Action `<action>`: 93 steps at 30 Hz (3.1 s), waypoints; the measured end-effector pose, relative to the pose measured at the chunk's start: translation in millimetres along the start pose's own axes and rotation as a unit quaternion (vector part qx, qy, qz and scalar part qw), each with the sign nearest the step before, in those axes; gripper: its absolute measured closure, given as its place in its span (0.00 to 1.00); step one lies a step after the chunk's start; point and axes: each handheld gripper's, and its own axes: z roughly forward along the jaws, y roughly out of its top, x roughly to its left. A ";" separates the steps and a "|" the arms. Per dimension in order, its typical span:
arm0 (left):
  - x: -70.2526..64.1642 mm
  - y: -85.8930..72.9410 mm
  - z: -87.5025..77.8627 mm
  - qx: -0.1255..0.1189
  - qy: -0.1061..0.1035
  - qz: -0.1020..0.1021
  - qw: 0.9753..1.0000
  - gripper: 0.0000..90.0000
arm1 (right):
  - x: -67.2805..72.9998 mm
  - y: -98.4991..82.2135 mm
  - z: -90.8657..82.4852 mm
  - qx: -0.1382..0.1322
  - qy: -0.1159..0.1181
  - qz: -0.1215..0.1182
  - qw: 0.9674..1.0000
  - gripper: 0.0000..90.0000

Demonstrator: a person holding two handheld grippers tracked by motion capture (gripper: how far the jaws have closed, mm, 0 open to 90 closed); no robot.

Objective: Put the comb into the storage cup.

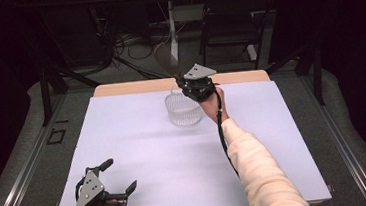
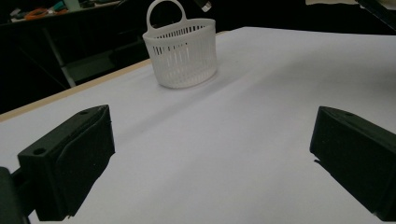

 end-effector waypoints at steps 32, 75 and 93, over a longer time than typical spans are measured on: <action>-0.1 -0.2 -0.3 0.000 0.002 -0.001 1.000 0.00 | 3.0 -17.4 15.9 0.013 0.029 -0.021 0.999 0.81; -0.3 -0.1 -0.3 0.000 0.000 0.001 1.000 0.00 | 8.2 -33.4 25.1 0.041 0.051 -0.038 0.997 0.80; -0.2 -0.1 -0.4 0.000 0.000 0.001 1.000 0.00 | 9.7 -38.5 27.8 0.055 0.055 -0.039 0.996 0.80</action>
